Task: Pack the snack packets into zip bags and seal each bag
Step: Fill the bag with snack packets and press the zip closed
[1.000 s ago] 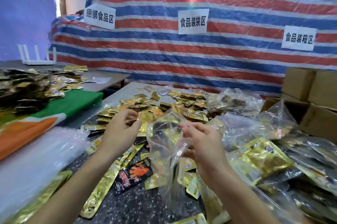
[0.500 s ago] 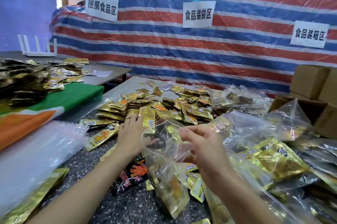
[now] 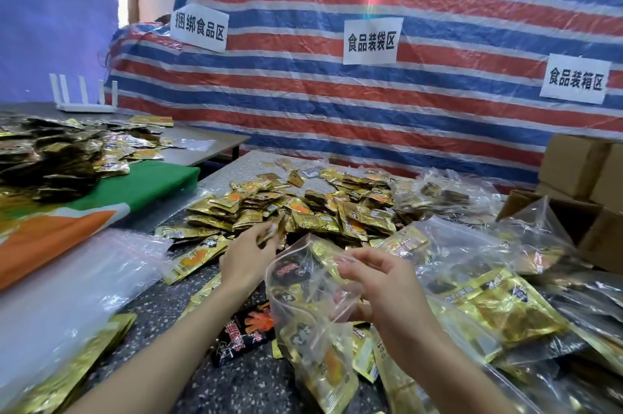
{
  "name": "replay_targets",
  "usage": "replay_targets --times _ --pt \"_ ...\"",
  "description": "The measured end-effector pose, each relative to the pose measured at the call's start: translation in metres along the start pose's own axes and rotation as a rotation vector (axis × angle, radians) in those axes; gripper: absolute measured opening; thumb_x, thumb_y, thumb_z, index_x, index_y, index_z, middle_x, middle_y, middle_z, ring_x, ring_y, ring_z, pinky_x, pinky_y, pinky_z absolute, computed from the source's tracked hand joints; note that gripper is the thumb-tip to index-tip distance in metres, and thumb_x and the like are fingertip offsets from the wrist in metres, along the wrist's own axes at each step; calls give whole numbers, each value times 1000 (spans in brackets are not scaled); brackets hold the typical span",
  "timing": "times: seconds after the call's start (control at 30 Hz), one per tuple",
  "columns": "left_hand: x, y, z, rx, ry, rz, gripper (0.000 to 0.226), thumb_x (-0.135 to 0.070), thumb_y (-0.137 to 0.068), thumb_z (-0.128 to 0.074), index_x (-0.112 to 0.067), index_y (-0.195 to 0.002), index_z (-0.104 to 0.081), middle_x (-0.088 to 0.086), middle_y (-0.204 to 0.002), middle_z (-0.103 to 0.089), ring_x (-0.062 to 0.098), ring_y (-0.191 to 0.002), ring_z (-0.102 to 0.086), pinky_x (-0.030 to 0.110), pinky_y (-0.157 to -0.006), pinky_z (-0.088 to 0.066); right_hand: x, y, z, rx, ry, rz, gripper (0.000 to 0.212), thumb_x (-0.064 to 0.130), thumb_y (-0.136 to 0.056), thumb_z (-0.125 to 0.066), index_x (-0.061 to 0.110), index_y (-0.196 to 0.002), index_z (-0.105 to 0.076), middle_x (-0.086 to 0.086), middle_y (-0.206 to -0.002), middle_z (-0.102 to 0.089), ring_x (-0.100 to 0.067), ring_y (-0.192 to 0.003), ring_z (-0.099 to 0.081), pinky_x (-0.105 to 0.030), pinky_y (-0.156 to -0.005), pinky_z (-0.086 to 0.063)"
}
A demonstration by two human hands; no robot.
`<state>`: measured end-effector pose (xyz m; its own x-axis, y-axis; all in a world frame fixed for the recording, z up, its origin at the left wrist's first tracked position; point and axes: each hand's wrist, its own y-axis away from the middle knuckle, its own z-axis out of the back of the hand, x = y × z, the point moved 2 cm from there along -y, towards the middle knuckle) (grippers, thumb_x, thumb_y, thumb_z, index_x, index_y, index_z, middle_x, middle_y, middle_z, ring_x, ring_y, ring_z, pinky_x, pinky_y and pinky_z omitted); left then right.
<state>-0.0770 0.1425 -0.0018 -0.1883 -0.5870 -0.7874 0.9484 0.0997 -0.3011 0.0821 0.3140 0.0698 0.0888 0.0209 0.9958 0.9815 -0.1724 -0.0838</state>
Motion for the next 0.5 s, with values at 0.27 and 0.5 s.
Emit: replay_targets --times 0.27,0.5 --pt "-45 33 93 -176 436 3 30 -29 -102 -54 -3 -109 -66 9 -70 -51 18 -50 -57 39 -47 -58 1 3 -4 -7 39 -4 8 8 -93 -69 0 -93 -71 -16 -96 -65 -24 -55 -63 -36 -50 -57" --pt "-102 87 169 -196 496 -276 23 -27 -97 -63 -25 -77 -73 7 -68 -73 32 -57 -71 35 -43 -55 10 13 -9 -69 65 -4 14 19 -94 -69 5 -93 -68 -23 -103 -62 -22 -45 -65 -44 -55 -62"
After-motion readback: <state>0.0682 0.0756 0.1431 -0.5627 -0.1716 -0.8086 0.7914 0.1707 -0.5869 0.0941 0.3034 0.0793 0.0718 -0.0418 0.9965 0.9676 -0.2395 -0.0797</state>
